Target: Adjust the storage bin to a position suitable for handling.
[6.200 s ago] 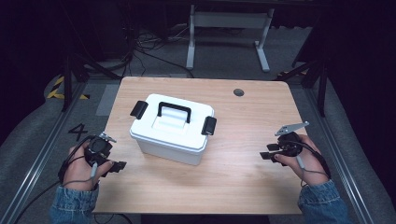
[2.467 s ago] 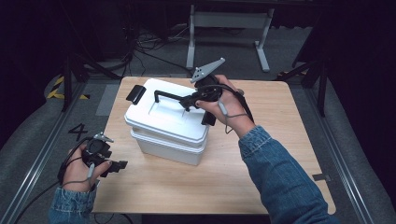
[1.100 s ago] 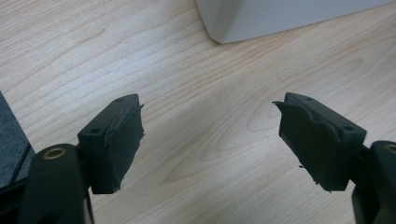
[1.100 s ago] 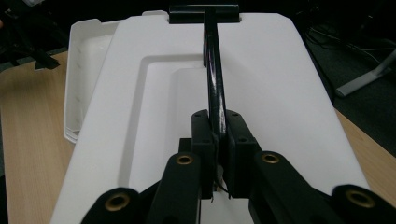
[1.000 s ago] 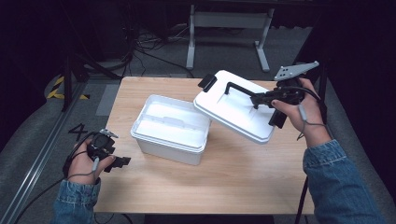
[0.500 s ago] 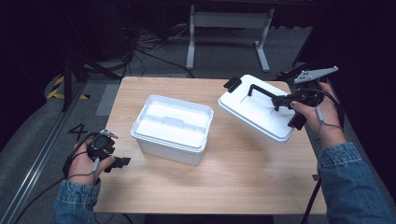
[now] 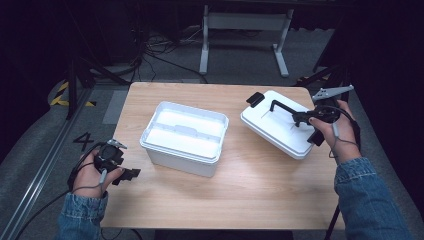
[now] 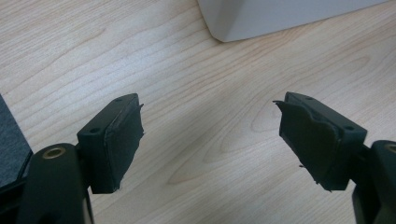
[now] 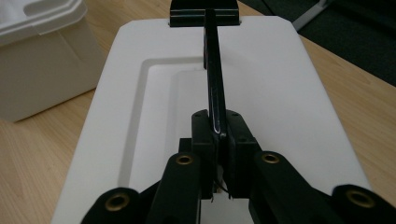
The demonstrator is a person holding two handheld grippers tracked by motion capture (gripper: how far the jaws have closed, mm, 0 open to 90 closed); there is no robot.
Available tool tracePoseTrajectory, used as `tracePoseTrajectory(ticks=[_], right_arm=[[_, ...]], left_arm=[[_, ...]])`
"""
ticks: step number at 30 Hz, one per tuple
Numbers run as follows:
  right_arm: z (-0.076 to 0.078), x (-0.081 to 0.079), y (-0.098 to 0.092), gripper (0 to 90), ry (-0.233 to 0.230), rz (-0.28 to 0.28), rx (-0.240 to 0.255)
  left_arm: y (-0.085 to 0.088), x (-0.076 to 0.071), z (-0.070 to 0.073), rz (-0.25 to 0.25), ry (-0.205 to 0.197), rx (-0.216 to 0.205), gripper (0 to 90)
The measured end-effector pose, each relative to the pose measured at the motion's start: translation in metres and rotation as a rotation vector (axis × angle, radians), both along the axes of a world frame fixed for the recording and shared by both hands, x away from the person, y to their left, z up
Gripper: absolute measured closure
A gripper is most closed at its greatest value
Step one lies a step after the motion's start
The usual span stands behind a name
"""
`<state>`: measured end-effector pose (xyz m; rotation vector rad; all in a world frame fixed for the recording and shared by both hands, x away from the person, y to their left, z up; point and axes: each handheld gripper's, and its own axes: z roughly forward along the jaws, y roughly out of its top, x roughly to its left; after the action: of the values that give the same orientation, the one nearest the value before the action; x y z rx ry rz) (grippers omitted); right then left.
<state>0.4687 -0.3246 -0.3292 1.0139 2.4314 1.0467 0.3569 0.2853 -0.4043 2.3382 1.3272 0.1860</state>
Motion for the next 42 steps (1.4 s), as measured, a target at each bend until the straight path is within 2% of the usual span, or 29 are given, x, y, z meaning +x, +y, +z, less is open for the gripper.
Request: tracePoseTrajectory(ticks=[9,16,26,34,35,39,42], right_arm=[[-0.040,0.004,0.000,84.9,0.041,-0.007,0.011],[-0.060,0.006,-0.001,84.8,0.066,-0.013,0.017],[-0.079,0.009,0.000,84.8,0.088,-0.015,0.022],[-0.086,0.009,-0.002,84.8,0.101,-0.018,0.035],[-0.088,0.009,-0.003,84.7,0.118,-0.021,0.046],[-0.092,0.010,-0.004,84.6,0.129,-0.026,0.049],[-0.098,0.011,-0.006,84.6,0.154,-0.036,0.061]], left_arm=[[-0.001,0.000,-0.001,-0.007,0.000,0.009,21.8],[-0.002,0.000,-0.001,-0.011,0.004,0.014,21.9],[-0.002,0.000,-0.002,-0.011,0.004,0.009,21.9],[-0.002,0.000,-0.002,-0.013,0.007,0.011,21.8],[-0.002,0.000,-0.002,-0.013,0.007,0.010,21.8],[-0.002,0.000,-0.002,-0.013,0.009,0.010,21.8],[-0.002,0.000,-0.003,-0.013,0.008,0.014,21.8]])
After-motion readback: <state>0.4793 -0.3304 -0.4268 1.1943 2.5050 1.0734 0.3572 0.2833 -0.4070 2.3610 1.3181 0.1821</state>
